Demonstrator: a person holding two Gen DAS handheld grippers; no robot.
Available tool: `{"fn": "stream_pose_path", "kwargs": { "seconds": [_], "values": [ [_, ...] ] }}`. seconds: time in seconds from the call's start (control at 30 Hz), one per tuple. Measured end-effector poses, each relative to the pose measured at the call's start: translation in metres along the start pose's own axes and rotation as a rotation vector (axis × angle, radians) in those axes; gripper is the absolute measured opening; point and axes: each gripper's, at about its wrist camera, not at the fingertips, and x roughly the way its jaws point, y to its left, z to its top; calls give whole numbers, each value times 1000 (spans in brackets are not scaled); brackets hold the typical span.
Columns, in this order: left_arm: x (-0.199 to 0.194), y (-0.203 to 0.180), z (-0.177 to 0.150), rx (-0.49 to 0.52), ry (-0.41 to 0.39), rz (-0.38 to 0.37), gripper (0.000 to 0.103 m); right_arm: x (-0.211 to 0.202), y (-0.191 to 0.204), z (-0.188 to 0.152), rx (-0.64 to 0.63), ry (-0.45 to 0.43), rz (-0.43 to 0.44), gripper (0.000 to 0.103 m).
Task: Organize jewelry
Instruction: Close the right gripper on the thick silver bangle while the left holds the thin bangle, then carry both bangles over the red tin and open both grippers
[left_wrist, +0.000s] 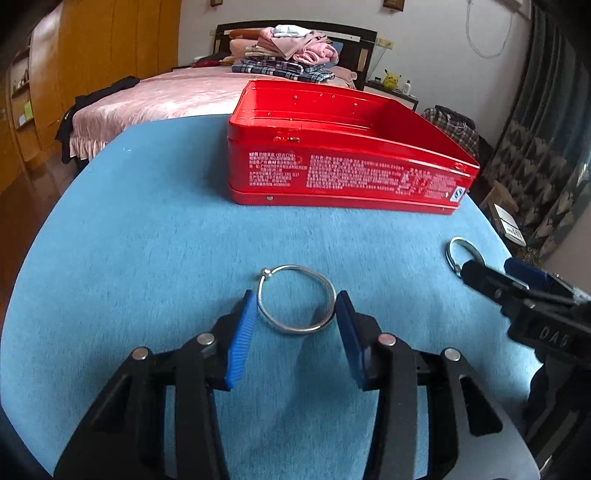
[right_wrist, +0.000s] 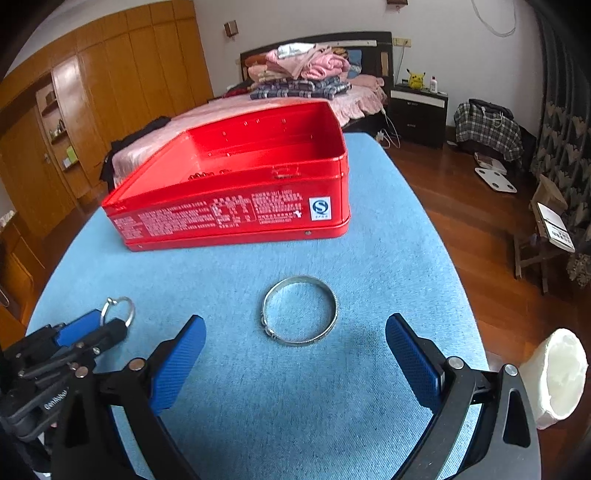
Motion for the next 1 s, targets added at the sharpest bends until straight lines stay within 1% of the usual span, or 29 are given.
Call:
{"fn": "stream_pose_path", "kwargs": {
  "seconds": [0.17, 0.2, 0.3, 0.37, 0.4, 0.47, 0.5, 0.53, 0.6, 0.73, 1.0],
  "values": [
    [5, 0, 9, -6, 13, 9, 42, 11, -1, 4, 16, 38, -2, 94],
    [6, 0, 10, -10, 14, 8, 42, 12, -1, 5, 14, 43, -4, 93],
    [8, 2, 15, -18, 9, 4, 42, 17, -1, 7, 7, 55, -5, 85],
    [9, 3, 17, -22, 11, 4, 42, 18, 0, 8, -3, 60, -14, 74],
    [10, 4, 18, -28, 13, 3, 42, 18, 1, 8, -13, 62, -20, 71],
    [10, 6, 17, -31, 16, -2, 42, 17, 3, 6, -30, 61, -26, 59],
    [10, 7, 16, -31, 17, -3, 42, 17, 3, 5, -39, 60, -32, 56],
    [11, 7, 16, -30, 18, -4, 42, 16, 2, 5, -43, 59, -33, 50],
    [10, 7, 17, -29, 17, -5, 42, 13, 1, 3, -45, 57, -14, 49],
    [10, 5, 16, -28, 18, -5, 42, 10, 6, -1, -72, 57, -8, 48],
    [4, 2, 12, -19, 12, -2, 42, -4, 7, -7, -62, 49, 35, 48]
  ]
}}
